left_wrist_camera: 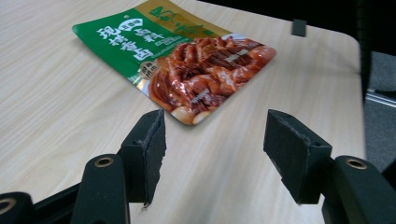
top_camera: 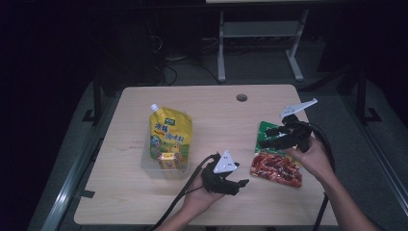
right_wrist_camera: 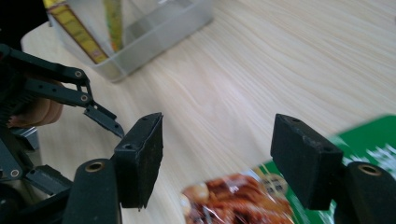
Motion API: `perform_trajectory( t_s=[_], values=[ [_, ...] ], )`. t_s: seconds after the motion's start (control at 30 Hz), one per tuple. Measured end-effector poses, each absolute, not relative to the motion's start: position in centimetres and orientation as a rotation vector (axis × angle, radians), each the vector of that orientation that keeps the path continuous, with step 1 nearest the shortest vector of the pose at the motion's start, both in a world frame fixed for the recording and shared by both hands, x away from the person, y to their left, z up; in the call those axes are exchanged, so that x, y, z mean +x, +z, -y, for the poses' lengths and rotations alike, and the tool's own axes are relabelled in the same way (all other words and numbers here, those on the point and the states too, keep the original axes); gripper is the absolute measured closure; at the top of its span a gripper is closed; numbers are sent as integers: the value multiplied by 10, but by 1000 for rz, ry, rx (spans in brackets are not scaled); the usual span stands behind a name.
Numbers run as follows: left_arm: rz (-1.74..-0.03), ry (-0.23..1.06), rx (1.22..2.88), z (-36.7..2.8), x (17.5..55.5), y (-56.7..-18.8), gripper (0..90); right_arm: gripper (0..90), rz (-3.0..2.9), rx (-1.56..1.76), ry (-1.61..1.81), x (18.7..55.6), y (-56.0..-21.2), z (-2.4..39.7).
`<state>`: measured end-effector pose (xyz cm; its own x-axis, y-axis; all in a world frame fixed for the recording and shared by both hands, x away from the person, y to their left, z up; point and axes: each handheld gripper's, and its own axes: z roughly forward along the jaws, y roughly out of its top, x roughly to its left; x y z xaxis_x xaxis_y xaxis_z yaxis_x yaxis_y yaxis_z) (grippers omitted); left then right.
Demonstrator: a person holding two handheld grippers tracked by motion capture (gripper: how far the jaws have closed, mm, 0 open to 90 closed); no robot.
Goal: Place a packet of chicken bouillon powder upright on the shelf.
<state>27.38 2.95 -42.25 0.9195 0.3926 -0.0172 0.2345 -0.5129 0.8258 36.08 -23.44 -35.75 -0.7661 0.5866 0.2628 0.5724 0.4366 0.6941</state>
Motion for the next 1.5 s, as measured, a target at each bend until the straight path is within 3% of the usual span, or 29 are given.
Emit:
perform_trajectory(
  t_s=[0.3,0.77,1.03,1.5],
  values=[
    [-455,192,2151,-9,288,-429,458,338,-2578,1218,1192,364,-372,268],
    [-467,179,2183,36,309,-446,748,384,-2487,1491,1084,369,-410,312],
    [-509,184,2232,47,318,-459,768,433,-2391,1610,960,374,-419,324],
    [-529,193,2306,59,322,-466,768,430,-2279,1797,862,387,-438,341]
  ],
)
